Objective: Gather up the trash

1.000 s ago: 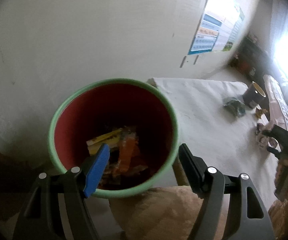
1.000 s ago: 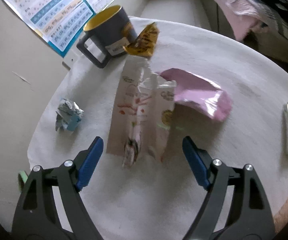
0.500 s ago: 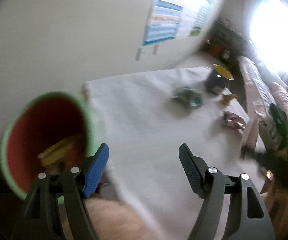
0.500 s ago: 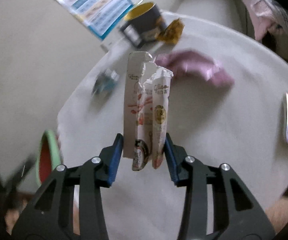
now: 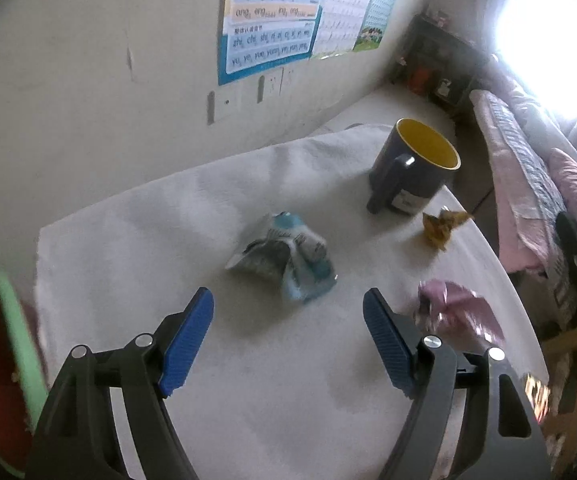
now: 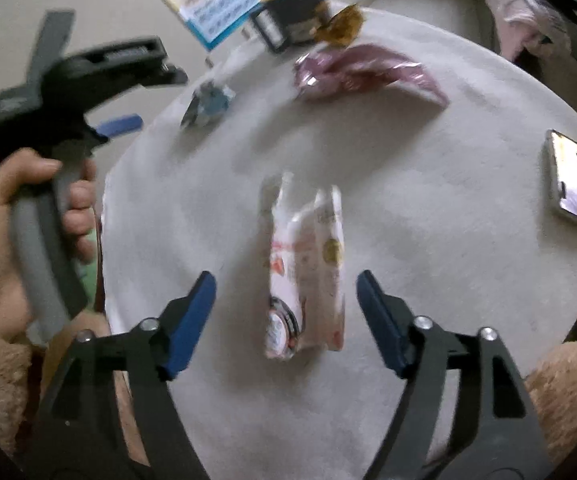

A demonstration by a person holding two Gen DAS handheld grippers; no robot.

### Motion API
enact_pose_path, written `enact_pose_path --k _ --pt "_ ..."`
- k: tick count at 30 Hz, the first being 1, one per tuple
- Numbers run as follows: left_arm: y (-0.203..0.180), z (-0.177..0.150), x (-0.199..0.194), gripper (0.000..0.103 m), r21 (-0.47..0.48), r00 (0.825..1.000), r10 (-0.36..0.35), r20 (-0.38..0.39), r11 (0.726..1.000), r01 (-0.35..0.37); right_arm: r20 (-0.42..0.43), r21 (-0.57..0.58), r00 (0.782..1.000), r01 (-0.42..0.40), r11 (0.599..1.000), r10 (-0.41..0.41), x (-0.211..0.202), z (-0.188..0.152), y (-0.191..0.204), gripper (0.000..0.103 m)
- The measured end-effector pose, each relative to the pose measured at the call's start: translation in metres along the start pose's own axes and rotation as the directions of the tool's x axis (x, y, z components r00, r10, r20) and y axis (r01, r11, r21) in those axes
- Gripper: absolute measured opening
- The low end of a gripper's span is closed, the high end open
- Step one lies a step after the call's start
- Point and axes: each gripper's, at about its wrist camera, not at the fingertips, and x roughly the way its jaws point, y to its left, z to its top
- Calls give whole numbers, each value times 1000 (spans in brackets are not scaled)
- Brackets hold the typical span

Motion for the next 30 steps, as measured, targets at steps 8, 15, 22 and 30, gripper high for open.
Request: enact_pose_path --k 8,15,22,30 --pt "-8 19 56 71 -26 994 80 -78 996 -82 45 102 998 -37 994 33 -5 13 -26 73" --pt "-5 17 58 32 4 991 91 -97 996 -91 51 85 998 -31 996 26 -1 15 -24 73" --pt "3 -1 18 26 54 997 72 -41 996 -70 41 71 999 -2 997 -1 4 16 -22 73" --pt "17 -46 -56 26 146 998 47 44 988 -53 38 81 999 11 997 -15 2 14 -23 73"
